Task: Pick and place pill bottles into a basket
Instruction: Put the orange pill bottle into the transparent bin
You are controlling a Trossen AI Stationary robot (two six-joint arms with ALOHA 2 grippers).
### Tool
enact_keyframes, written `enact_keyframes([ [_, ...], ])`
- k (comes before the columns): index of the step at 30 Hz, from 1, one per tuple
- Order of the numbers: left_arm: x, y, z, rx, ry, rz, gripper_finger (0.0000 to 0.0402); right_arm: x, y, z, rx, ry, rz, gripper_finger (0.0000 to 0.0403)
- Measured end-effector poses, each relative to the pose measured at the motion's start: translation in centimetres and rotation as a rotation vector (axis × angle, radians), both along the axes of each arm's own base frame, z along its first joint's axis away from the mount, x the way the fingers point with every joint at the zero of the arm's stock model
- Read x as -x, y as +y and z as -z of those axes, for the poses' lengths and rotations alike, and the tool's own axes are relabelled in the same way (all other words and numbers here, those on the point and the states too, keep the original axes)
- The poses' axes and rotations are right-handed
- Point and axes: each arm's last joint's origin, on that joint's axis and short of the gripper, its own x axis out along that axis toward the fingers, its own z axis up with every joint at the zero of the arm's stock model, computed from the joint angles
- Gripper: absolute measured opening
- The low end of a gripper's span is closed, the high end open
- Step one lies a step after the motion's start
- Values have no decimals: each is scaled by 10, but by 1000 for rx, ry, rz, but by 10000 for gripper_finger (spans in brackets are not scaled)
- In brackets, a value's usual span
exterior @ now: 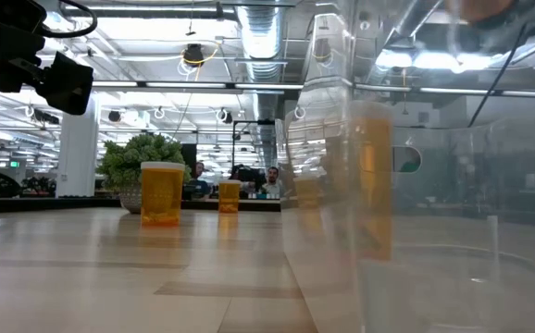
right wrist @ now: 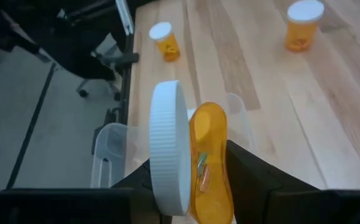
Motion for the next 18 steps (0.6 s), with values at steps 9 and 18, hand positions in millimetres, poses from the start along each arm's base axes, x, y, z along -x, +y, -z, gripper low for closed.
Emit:
enact_keyframes([
  [9,0,0,0,0,0,0,242,-18,5,45,24,52,21,108],
  [18,0,0,0,0,0,0,242,-31,14,73,66,105,5,108],
])
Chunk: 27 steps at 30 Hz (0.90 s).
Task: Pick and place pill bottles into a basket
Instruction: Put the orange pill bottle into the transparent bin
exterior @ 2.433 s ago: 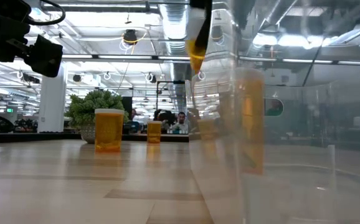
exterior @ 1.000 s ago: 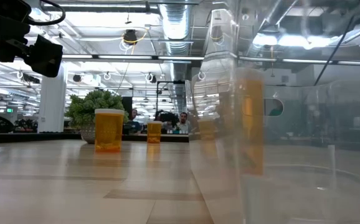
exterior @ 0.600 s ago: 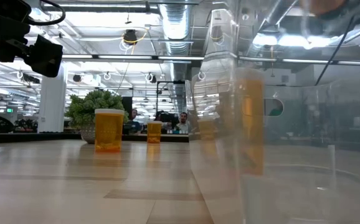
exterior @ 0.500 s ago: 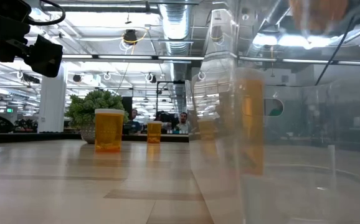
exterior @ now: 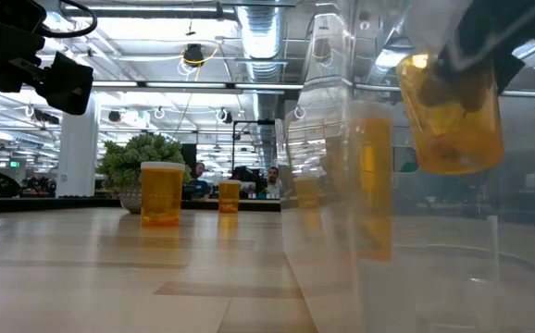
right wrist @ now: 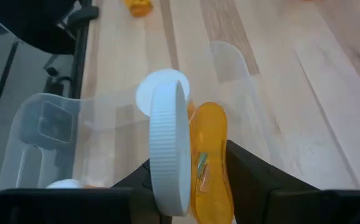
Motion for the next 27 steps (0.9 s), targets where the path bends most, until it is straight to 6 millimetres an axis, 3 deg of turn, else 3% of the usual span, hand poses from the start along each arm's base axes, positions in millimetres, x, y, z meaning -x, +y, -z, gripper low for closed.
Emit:
enact_keyframes([
  [27,0,0,0,0,0,0,242,-16,-23,8,138,25,-24,108],
])
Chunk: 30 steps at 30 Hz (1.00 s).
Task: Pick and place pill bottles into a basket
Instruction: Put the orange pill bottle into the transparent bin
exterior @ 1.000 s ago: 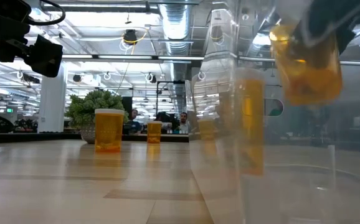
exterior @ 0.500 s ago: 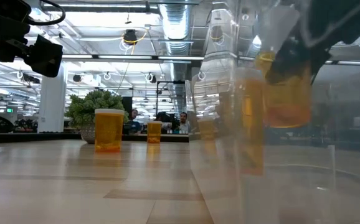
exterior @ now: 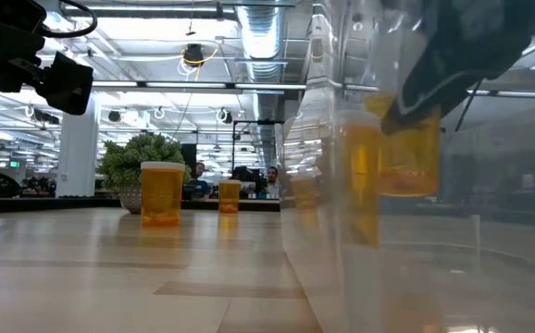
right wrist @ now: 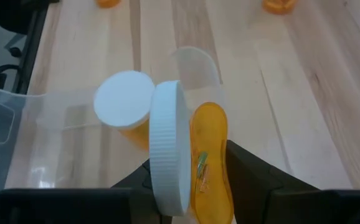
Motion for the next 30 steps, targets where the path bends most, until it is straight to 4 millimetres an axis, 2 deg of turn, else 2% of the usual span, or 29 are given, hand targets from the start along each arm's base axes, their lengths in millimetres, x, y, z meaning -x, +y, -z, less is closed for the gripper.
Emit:
enact_keyframes([
  [8,0,0,0,0,0,0,242,1,0,0,3,4,-2,108],
  [16,0,0,0,0,-1,0,242,-7,7,26,5,55,-31,108],
  [30,0,0,0,0,0,0,242,-10,4,28,36,30,-11,108],
])
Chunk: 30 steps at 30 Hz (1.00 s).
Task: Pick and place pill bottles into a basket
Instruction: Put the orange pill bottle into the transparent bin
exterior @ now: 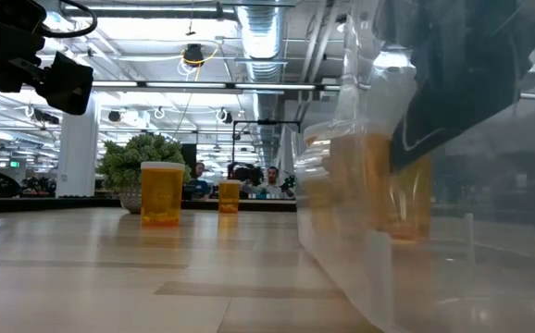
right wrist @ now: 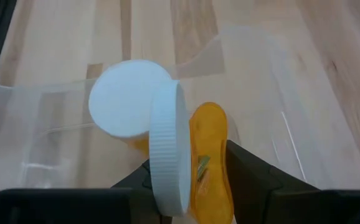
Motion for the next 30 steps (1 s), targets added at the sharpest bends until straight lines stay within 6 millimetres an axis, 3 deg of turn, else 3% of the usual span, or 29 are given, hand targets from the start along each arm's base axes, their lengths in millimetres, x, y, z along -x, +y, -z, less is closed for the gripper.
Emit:
enact_keyframes([
  [12,0,0,0,0,0,0,242,2,0,0,26,23,-10,118],
  [24,0,0,0,0,0,0,242,-4,4,-13,66,41,-51,244],
  [30,0,0,0,0,0,0,242,-6,5,-21,81,73,-54,265],
])
